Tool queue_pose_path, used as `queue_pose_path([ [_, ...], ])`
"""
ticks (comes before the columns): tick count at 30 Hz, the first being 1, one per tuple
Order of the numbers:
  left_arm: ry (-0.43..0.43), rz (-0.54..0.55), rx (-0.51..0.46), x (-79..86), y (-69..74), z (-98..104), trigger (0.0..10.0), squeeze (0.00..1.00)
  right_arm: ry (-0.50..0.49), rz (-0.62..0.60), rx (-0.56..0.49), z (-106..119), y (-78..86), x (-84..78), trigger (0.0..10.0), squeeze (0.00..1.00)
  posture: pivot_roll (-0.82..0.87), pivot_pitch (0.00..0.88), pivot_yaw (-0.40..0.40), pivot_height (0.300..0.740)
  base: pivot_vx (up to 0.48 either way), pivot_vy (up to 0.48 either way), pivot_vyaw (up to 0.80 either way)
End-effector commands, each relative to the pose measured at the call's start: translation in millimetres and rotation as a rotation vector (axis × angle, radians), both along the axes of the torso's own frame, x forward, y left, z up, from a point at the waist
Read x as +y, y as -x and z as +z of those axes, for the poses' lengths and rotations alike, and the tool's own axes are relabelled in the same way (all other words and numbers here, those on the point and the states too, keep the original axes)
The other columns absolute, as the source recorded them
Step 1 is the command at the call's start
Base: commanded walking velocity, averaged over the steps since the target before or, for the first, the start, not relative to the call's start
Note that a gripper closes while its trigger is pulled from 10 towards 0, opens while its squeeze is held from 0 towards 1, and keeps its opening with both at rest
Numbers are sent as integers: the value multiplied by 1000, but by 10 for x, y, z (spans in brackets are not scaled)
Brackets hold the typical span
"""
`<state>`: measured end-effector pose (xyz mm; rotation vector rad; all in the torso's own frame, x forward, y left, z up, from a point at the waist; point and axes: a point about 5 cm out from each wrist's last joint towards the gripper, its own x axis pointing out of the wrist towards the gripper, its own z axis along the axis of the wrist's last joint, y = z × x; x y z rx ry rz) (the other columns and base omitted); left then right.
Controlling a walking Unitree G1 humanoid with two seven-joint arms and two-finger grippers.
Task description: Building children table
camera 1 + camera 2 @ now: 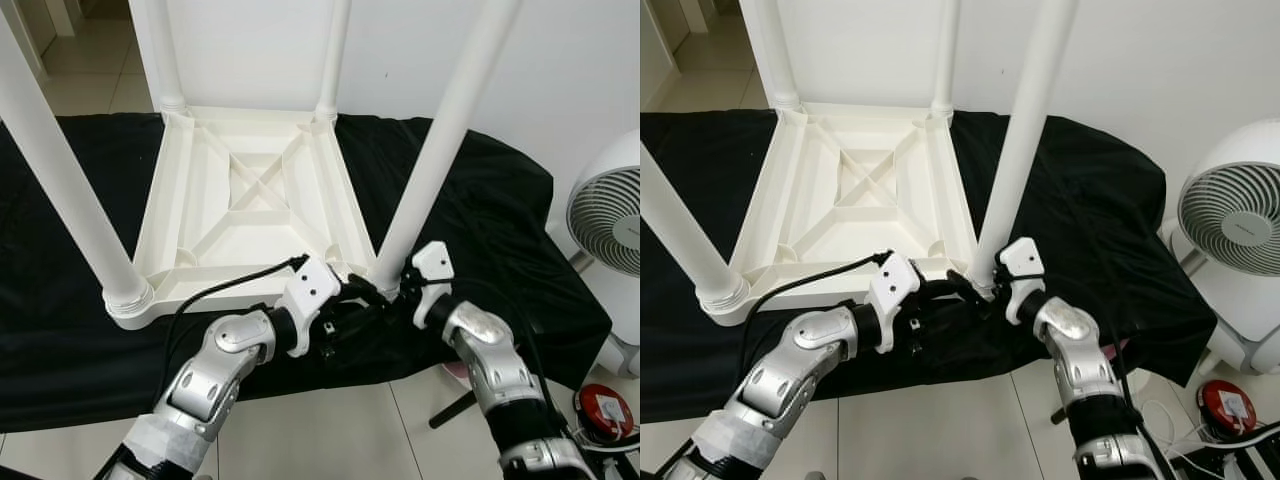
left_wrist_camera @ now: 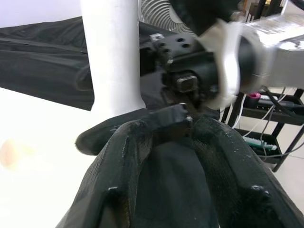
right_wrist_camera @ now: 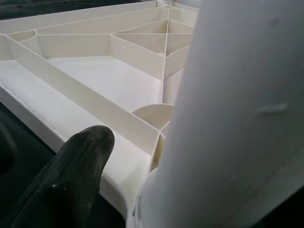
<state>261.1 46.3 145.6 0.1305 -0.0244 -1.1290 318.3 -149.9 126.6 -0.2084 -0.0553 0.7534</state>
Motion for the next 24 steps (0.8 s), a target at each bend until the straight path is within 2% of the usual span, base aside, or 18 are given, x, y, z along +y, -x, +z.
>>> queue_pose_path([
  [1, 6, -1, -3, -7, -4, 14, 10000, 0, 41, 14, 3, -40, -28, -19, 10000, 0, -76, 0, -72, 740, 0, 0, 0],
  [5, 7, 0, -6, -9, -10, 24, 10000, 0, 80, 54, 35, -89, -131, 42, 10000, 0, -65, 0, -70, 740, 0, 0, 0],
  [8, 6, 1, -8, -5, -10, 26, 10000, 0, 96, 73, 48, -123, -143, 74, 10000, 0, -60, 0, -70, 740, 0, 0, 0],
  [9, 4, 5, -9, 8, -12, 29, 10000, 0, 108, 98, 68, -180, -141, 121, 2078, 0, -52, 0, -71, 740, 0, 0, 0],
  [13, 3, 7, -9, 15, -13, 30, 10000, 0, 106, 111, 78, -208, -139, 141, 2078, 0, -52, 0, -71, 740, 0, 0, 0],
  [14, 3, 9, -10, 20, -13, 32, 10000, 0, 100, 122, 89, -228, -135, 159, 0, 0, -49, 0, -70, 740, 0, 0, 0],
  [24, 1, 7, -11, 26, -9, 38, 10000, 0, 54, 125, 89, -251, -137, 188, 0, 0, -54, 0, -65, 740, 0, 0, 0],
])
